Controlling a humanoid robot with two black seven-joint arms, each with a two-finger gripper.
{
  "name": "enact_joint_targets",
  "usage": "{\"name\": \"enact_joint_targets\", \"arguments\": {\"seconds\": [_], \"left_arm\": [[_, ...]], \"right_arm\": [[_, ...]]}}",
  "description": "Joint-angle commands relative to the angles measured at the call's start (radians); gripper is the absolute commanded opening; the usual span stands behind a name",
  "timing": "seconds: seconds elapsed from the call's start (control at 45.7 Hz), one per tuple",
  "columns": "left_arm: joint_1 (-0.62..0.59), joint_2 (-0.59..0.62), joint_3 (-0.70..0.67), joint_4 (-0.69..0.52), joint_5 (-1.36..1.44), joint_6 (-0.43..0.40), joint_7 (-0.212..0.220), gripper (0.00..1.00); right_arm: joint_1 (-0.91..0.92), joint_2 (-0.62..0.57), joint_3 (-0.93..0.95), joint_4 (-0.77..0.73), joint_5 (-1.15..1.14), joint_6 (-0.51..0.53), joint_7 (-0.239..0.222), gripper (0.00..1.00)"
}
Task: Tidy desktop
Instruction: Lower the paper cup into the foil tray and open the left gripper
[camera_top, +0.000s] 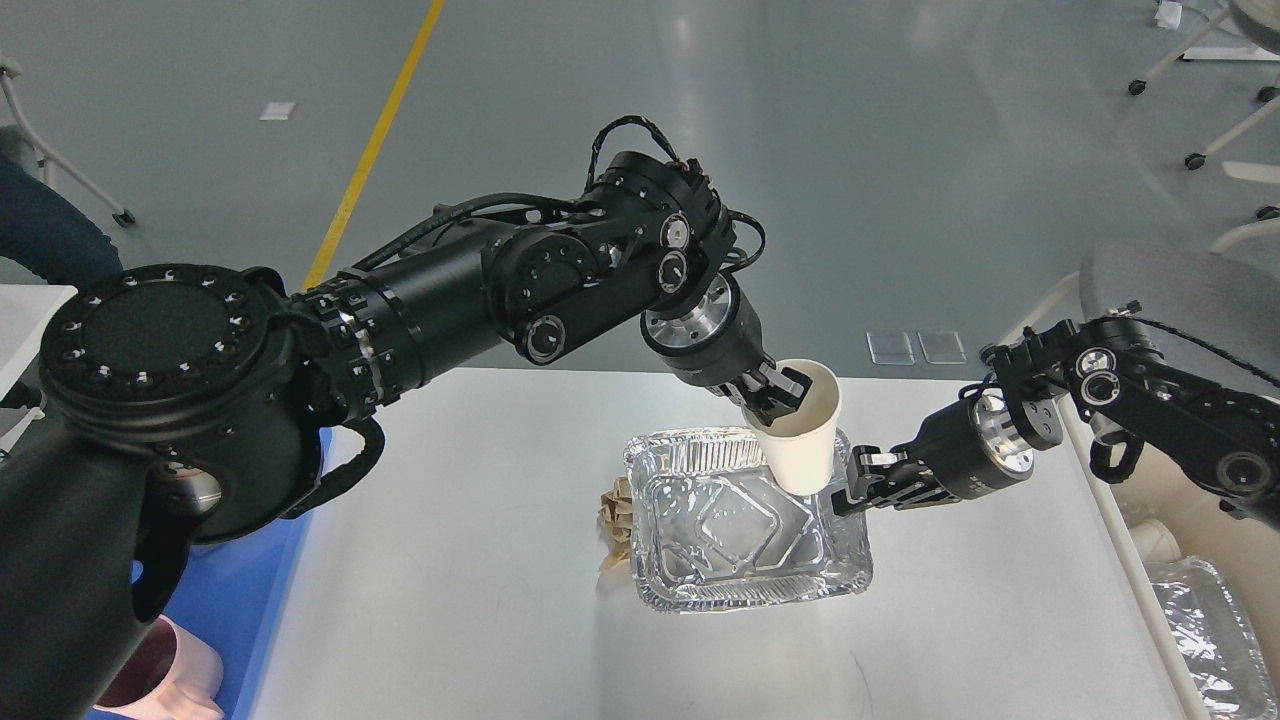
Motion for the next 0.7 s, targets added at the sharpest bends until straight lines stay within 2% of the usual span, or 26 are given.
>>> {"name": "enact_joint_targets", "arguments": {"seconds": [0.0, 0.153, 0.525, 0.613, 0.679], "left_arm": [[0.012, 0.000, 0.009, -0.001, 0.001, 0.000, 0.000, 0.02], [0.031, 0.000, 0.041, -0.001, 0.004, 0.000, -0.012, 0.02], [0.046, 0.002, 0.072, -0.001, 0.003, 0.000, -0.009, 0.03], [0.046, 0.002, 0.072, -0.001, 0.003, 0.000, -0.009, 0.07], [0.046, 0.002, 0.072, -0.001, 0.001, 0.000, -0.009, 0.16]], "right_arm": [[0.002, 0.000, 0.000, -0.002, 0.000, 0.000, 0.000, 0.02], [0.002, 0.000, 0.002, -0.002, 0.000, -0.001, 0.000, 0.02], [0.000, -0.002, 0.002, 0.008, 0.003, -0.003, 0.000, 0.02], [0.000, -0.002, 0.002, 0.011, 0.003, -0.003, 0.000, 0.02], [0.000, -0.002, 0.002, 0.011, 0.003, -0.003, 0.000, 0.02]]}}
